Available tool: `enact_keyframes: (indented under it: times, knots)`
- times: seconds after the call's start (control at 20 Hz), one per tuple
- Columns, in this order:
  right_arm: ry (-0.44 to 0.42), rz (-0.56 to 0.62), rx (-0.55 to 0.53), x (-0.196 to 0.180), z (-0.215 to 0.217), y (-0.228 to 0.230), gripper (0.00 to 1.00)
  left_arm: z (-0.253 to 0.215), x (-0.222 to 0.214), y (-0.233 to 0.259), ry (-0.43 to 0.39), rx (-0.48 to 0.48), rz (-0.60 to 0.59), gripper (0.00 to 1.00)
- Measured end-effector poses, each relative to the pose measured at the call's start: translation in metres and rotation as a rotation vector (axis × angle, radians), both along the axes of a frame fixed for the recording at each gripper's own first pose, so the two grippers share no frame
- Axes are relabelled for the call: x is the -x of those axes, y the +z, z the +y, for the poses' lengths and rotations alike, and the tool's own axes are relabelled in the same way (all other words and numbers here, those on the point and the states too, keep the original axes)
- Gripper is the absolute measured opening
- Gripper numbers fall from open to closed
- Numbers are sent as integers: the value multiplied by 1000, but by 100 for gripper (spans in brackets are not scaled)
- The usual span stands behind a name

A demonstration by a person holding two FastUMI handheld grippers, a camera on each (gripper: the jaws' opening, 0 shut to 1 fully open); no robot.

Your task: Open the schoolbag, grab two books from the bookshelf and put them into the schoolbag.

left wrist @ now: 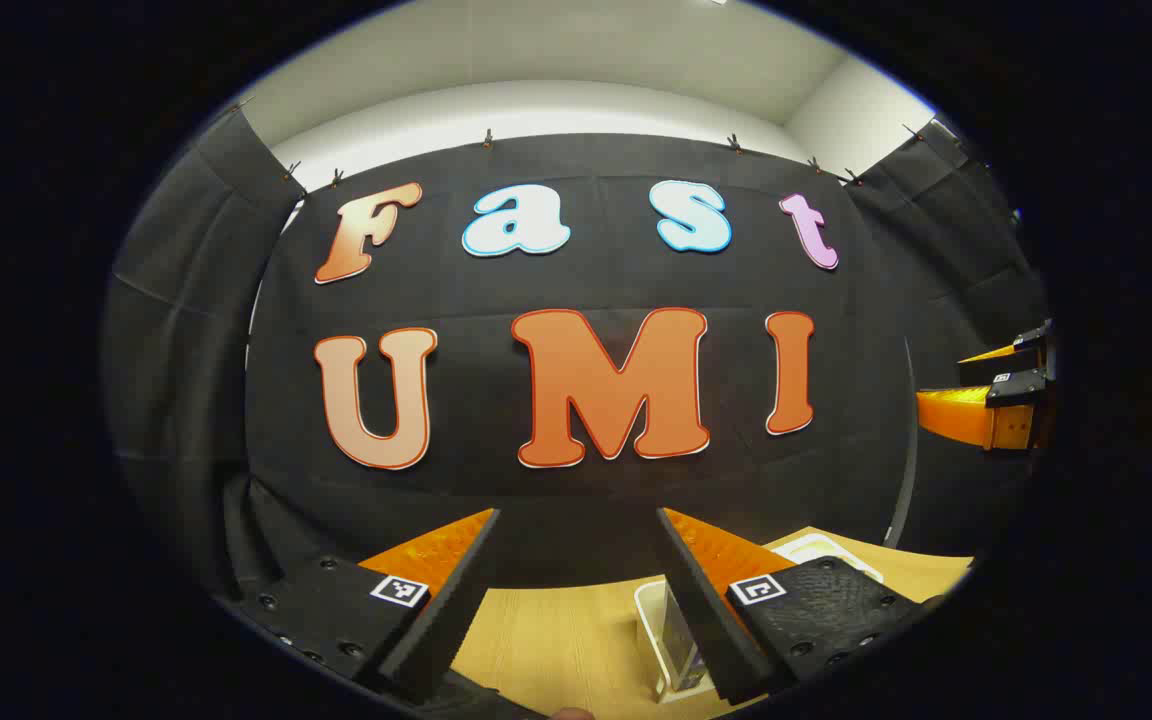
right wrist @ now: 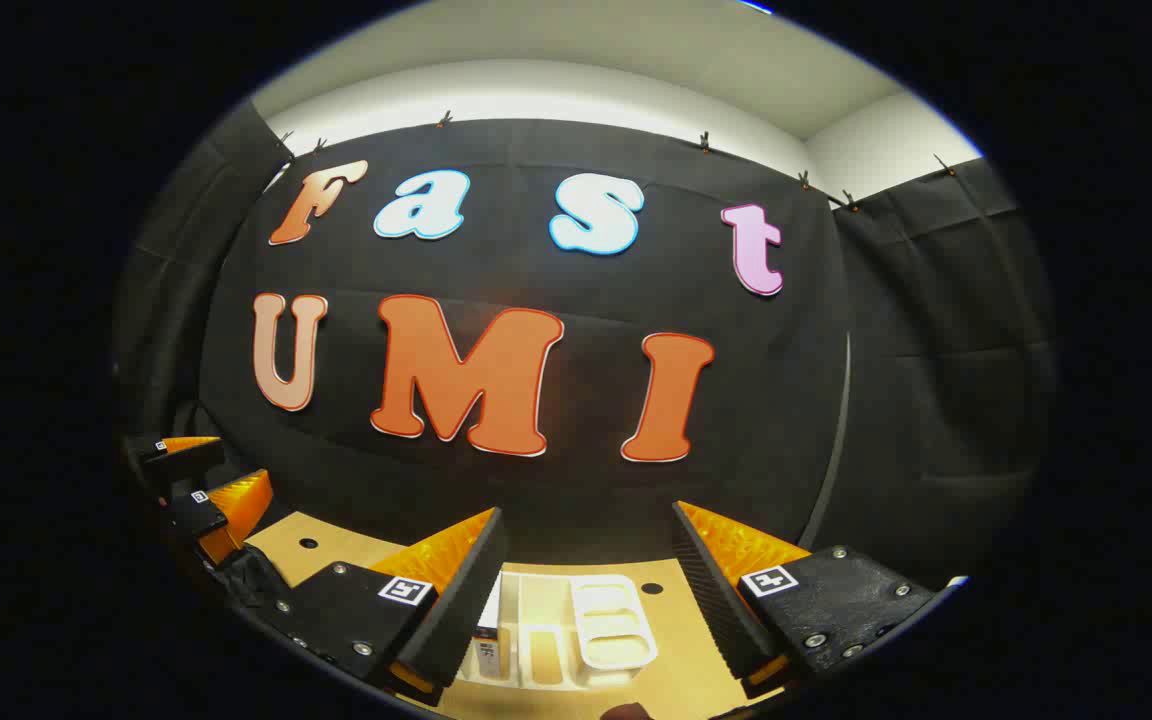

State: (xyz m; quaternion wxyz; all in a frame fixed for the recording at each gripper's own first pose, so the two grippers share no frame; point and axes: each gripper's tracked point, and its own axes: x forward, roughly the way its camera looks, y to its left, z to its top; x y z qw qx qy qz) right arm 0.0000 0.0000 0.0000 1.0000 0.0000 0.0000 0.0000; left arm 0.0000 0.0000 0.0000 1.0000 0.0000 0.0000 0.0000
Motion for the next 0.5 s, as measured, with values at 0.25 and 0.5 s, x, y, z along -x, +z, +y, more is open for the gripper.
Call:
enact_keyframes:
  times: [0.25,0.5]
  knots:
    - [69,-4,-14,-12,14,-13,100,-1,0,-9,54,9,11,93]
    - [156,35,-49,-29,22,-32,96,-7,-5,-26,133,35,72,93]
